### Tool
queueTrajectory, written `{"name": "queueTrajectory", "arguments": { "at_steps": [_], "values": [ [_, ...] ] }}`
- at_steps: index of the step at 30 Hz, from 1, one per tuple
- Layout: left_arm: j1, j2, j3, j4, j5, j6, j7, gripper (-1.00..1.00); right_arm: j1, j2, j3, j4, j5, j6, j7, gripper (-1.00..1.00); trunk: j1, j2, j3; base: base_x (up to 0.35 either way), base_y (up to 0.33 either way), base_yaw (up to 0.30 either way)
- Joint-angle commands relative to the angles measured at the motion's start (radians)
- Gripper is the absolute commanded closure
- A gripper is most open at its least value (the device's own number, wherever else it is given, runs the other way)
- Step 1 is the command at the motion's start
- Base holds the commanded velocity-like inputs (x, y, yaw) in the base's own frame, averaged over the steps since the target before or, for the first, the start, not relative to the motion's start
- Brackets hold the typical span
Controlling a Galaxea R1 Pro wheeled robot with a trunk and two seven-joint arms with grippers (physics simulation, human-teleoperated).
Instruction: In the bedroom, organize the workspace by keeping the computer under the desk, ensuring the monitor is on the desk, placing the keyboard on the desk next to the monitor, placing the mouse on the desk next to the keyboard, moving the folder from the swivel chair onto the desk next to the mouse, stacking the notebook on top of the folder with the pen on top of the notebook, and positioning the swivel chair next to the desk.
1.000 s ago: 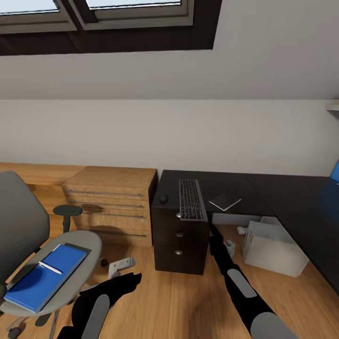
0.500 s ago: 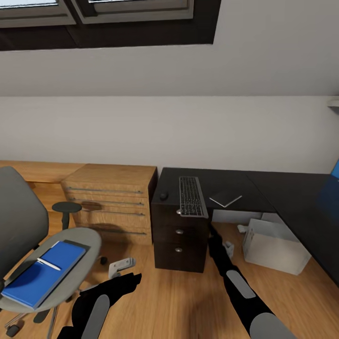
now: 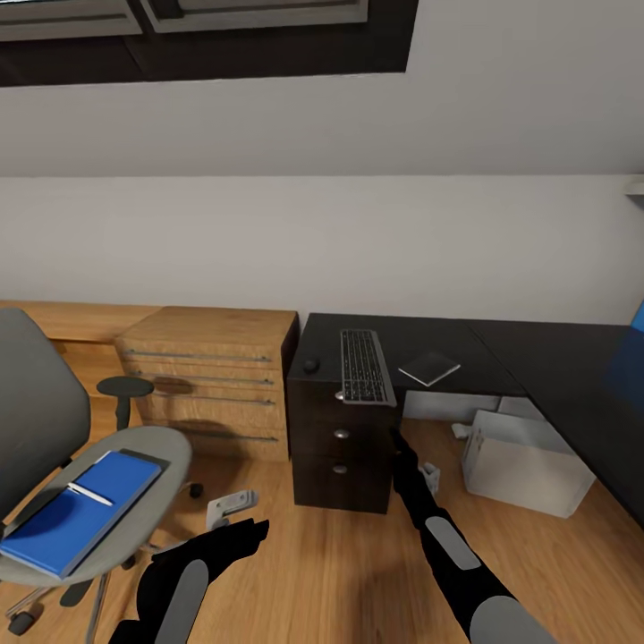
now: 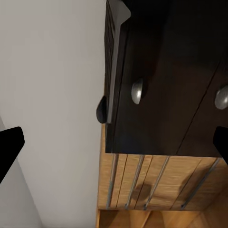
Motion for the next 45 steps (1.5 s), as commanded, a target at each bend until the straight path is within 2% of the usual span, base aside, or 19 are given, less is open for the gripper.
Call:
{"name": "queueTrajectory", "arguments": {
  "at_steps": [1,7,12,18,21,25,45],
  "values": [
    [-0.001,0.0,0.0,-0.001,0.011,0.002,0.01,-1.0,-0.001,0.0,0.003,0.0,-0.01,0.001,0.004,-1.0,0.004,-0.008,-0.004,0.0,0.0,0.0],
    [-0.001,0.0,0.0,-0.001,0.011,0.003,0.011,-1.0,-0.001,0.001,0.018,-0.002,-0.003,0.002,0.007,-1.0,0.023,-0.043,-0.02,0.0,0.0,0.0],
    [-0.001,-0.001,-0.004,0.01,0.012,0.004,0.01,-1.0,-0.001,0.001,0.071,-0.004,0.001,0.002,0.009,-1.0,0.023,-0.043,-0.02,0.0,0.0,0.0],
    [-0.001,-0.001,-0.025,0.047,0.014,0.004,0.008,-1.0,-0.001,0.001,0.11,-0.004,0.002,0.001,0.009,-1.0,0.023,-0.043,-0.02,0.0,0.0,0.0],
    [-0.001,0.0,-0.051,0.067,0.014,0.003,0.006,-1.0,-0.001,0.0,0.114,-0.004,0.002,0.001,0.009,-1.0,0.023,-0.043,-0.02,0.0,0.0,0.0],
    [-0.001,0.001,-0.063,0.074,0.014,0.002,0.006,-1.0,-0.001,0.0,0.115,-0.004,0.003,0.0,0.008,-1.0,0.023,-0.043,-0.02,0.029,0.0,0.0],
    [-0.001,0.005,-0.064,0.068,0.014,0.002,0.005,-1.0,-0.001,0.0,0.112,-0.004,0.002,-0.001,0.002,-1.0,0.023,-0.043,-0.02,0.216,0.0,0.0]
  ]
}}
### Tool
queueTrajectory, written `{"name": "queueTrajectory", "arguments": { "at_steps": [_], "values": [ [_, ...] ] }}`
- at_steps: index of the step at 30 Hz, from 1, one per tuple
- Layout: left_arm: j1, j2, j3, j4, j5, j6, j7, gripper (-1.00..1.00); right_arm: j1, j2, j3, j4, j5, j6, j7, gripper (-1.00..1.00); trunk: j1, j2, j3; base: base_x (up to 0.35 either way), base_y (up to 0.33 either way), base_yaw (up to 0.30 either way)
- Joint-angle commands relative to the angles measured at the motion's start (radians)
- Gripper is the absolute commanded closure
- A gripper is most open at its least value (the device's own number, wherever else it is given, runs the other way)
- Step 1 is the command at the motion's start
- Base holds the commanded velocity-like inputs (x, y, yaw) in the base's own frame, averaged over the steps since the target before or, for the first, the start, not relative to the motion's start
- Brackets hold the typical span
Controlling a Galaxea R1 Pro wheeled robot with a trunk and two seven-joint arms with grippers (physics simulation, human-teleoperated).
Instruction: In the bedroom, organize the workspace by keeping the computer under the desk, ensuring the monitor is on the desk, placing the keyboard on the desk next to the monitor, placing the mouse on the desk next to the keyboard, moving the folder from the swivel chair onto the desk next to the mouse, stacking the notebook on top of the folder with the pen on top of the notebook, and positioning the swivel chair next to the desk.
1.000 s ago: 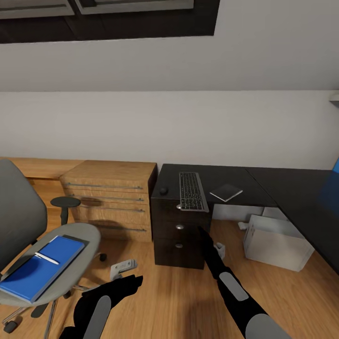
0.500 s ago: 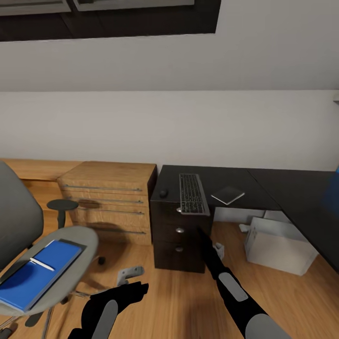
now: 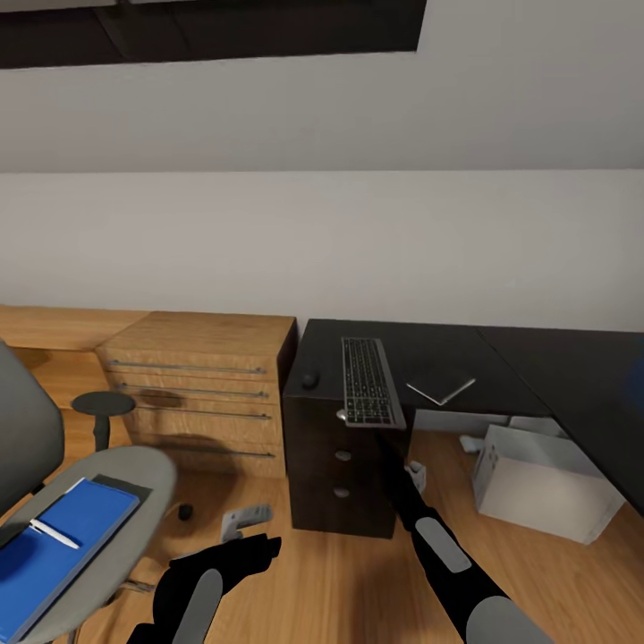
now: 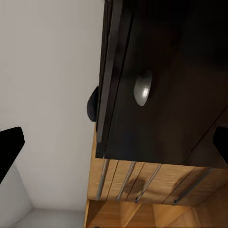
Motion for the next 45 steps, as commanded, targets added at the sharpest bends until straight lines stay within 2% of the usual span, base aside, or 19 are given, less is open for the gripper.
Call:
{"name": "queueTrajectory", "arguments": {
  "at_steps": [1,36,41,42,45],
  "values": [
    [-0.001,0.0,0.0,-0.001,0.01,0.002,0.01,-1.0,-0.001,0.0,0.003,0.001,-0.01,0.001,0.004,-1.0,0.0,0.0,-0.001,0.178,0.0,0.0],
    [-0.001,0.002,0.001,-0.001,0.009,0.002,0.01,-1.0,-0.001,-0.002,0.0,0.001,-0.01,0.001,0.002,-1.0,0.0,0.0,-0.001,0.118,0.006,0.0],
    [-0.001,0.002,0.001,-0.001,0.009,0.002,0.01,-1.0,-0.001,-0.002,0.0,0.001,-0.011,0.002,-0.019,-1.0,0.0,0.0,-0.001,0.005,0.0,0.0],
    [-0.001,0.002,0.001,-0.001,0.009,0.002,0.01,-1.0,-0.001,-0.002,0.0,0.001,-0.011,0.003,-0.029,1.0,0.0,0.0,-0.001,0.001,0.0,0.0],
    [-0.001,0.002,0.001,-0.001,0.009,0.002,0.01,-1.0,-0.001,-0.002,0.0,0.0,-0.01,0.003,-0.044,1.0,0.0,0.0,-0.001,0.0,0.0,0.0]
  ]
}}
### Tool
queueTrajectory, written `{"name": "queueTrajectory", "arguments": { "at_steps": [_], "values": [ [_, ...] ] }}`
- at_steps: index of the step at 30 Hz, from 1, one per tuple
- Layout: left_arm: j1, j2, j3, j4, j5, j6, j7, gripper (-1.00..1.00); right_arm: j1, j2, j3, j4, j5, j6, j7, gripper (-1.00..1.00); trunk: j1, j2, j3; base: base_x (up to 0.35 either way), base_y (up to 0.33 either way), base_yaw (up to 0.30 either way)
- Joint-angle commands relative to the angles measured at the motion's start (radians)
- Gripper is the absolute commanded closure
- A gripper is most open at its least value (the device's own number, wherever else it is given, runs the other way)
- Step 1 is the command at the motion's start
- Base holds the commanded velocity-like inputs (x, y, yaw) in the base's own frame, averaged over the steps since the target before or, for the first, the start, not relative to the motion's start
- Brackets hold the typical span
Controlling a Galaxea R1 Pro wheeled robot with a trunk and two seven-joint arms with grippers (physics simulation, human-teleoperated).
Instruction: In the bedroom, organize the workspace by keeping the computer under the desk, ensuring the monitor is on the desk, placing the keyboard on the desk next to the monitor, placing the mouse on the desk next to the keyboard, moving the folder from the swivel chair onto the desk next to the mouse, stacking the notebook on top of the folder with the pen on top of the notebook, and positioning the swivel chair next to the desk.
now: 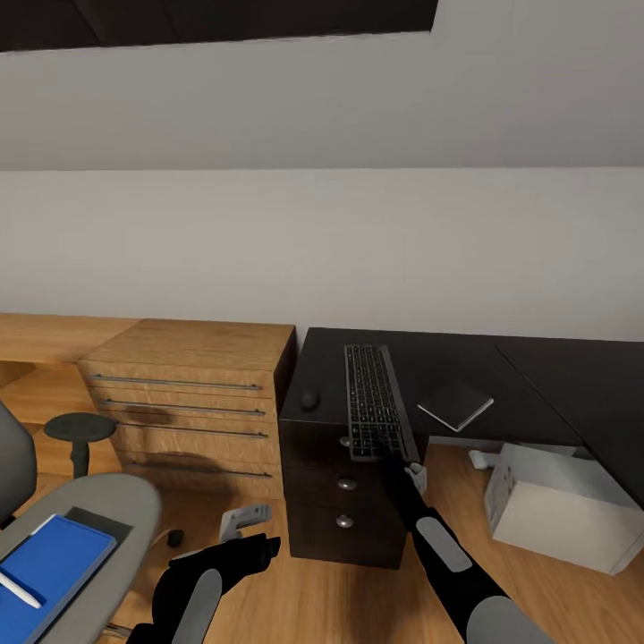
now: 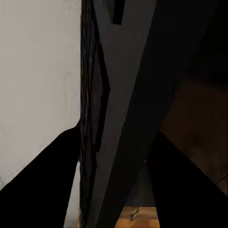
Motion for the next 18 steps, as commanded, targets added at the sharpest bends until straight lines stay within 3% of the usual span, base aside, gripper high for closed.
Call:
{"name": "queueTrajectory", "arguments": {
  "at_steps": [1,4,18],
  "values": [
    [-0.001,0.0,-0.001,-0.001,0.01,0.002,0.01,-1.0,0.0,-0.001,0.002,0.002,-0.011,0.001,0.001,1.0,0.0,0.0,-0.001,0.0,0.0,0.0],
    [-0.001,0.0,-0.001,-0.001,0.01,0.002,0.01,-1.0,0.0,-0.001,0.002,0.001,-0.011,-0.001,0.0,1.0,0.0,0.0,-0.001,0.0,0.0,0.0],
    [-0.001,0.0,-0.001,-0.001,0.01,0.001,0.012,-1.0,0.0,-0.001,0.002,-0.003,-0.011,-0.001,0.019,1.0,-0.054,0.098,0.043,0.0,0.0,0.0]
  ]
}}
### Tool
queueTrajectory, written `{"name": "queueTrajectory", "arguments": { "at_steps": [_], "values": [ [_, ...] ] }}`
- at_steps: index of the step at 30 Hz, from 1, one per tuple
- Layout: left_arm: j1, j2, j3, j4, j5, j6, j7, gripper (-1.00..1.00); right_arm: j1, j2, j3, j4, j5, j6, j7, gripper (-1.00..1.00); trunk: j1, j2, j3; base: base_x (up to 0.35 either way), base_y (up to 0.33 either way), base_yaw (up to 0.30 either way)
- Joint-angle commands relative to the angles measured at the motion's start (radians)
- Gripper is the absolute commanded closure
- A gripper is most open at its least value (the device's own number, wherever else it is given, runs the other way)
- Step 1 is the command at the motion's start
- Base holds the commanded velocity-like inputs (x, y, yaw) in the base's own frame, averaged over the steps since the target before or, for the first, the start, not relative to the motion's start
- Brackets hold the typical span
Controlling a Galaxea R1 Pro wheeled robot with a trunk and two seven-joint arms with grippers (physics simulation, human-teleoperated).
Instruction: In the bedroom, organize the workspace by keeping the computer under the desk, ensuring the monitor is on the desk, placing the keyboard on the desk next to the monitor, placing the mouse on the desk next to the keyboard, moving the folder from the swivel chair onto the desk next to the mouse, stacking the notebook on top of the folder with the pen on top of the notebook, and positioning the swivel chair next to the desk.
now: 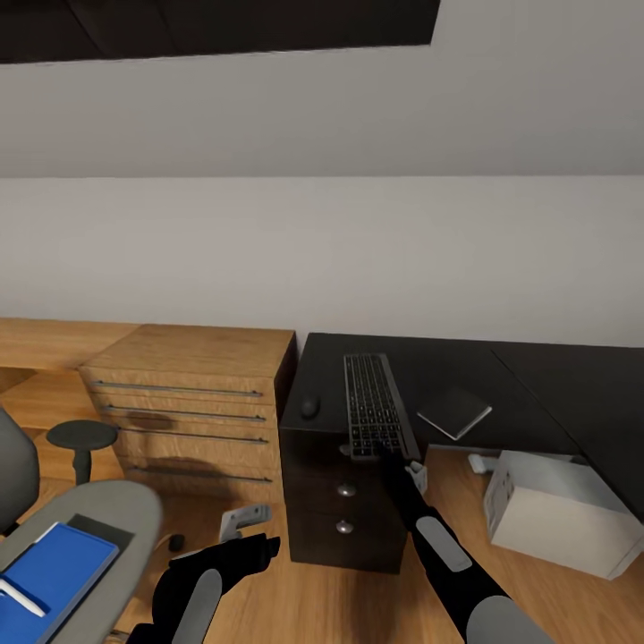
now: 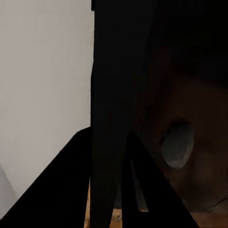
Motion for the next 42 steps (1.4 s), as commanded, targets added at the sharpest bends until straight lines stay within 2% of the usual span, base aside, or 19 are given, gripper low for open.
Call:
{"name": "queueTrajectory", "arguments": {
  "at_steps": [1,7,10,14,19,22,23,28,32,37,38,40,41,42],
  "values": [
    [-0.001,0.0,-0.001,-0.001,0.01,0.002,0.011,-1.0,-0.001,0.0,0.003,-0.003,-0.013,0.002,0.006,1.0,-0.004,0.007,0.002,0.0,0.0,0.0],
    [-0.001,-0.001,-0.003,-0.017,0.007,-0.007,0.017,-1.0,-0.001,-0.002,0.003,-0.053,-0.014,0.002,0.013,1.0,-0.027,0.049,0.021,0.0,0.0,0.0],
    [-0.001,-0.002,-0.003,-0.028,0.005,-0.017,0.039,-1.0,0.005,-0.006,0.003,-0.102,-0.015,0.004,0.013,1.0,-0.039,0.07,0.03,0.0,0.0,0.0],
    [-0.001,-0.001,-0.004,-0.028,0.005,-0.018,0.05,-1.0,0.047,-0.009,0.003,-0.196,-0.017,0.005,0.003,1.0,-0.054,0.098,0.043,-0.005,0.0,0.0],
    [-0.001,0.0,-0.002,-0.027,0.004,-0.018,0.053,-1.0,0.13,-0.012,0.003,-0.372,-0.017,0.005,-0.096,1.0,-0.073,0.133,0.059,-0.195,0.0,0.0],
    [-0.001,0.0,-0.002,-0.027,0.004,-0.018,0.054,-1.0,0.164,-0.017,0.002,-0.443,-0.016,0.005,-0.133,1.0,-0.085,0.154,0.068,-0.308,0.0,0.0],
    [-0.001,0.0,-0.001,-0.027,0.004,-0.019,0.054,-1.0,0.193,-0.028,0.002,-0.506,-0.016,0.005,-0.15,1.0,-0.088,0.161,0.071,-0.326,0.0,0.0],
    [-0.001,0.0,-0.001,-0.027,0.004,-0.019,0.055,-1.0,0.258,-0.056,0.002,-0.633,-0.017,0.005,-0.17,1.0,-0.108,0.196,0.087,-0.333,0.0,0.0],
    [-0.001,0.001,0.003,-0.023,0.003,-0.02,0.058,-1.0,0.281,-0.064,0.0,-0.674,-0.018,0.005,-0.227,1.0,-0.123,0.224,0.099,-0.336,0.0,0.0],
    [-0.001,-0.001,0.002,-0.005,0.004,-0.02,0.058,-1.0,0.283,-0.063,0.001,-0.678,-0.018,0.002,-0.24,1.0,-0.142,0.259,0.115,-0.337,0.0,0.0],
    [-0.001,0.001,0.015,0.094,0.003,-0.05,0.06,-1.0,0.286,-0.063,0.0,-0.693,-0.019,-0.003,-0.245,1.0,-0.146,0.266,0.118,-0.337,-0.085,0.0],
    [-0.001,0.001,0.028,0.144,0.003,-0.108,0.065,-1.0,0.292,-0.064,0.0,-0.71,-0.019,-0.004,-0.247,1.0,-0.154,0.28,0.124,-0.336,-0.093,0.0],
    [-0.001,0.012,0.04,0.42,0.002,-0.389,0.077,-1.0,0.326,-0.064,-0.001,-0.782,-0.019,-0.004,-0.296,1.0,-0.157,0.287,0.128,-0.052,-0.017,0.0],
    [-0.001,0.014,0.04,0.473,0.002,-0.439,0.076,-1.0,0.328,-0.064,-0.001,-0.788,-0.019,-0.004,-0.308,1.0,-0.161,0.294,0.131,-0.033,-0.011,0.0]
  ]
}}
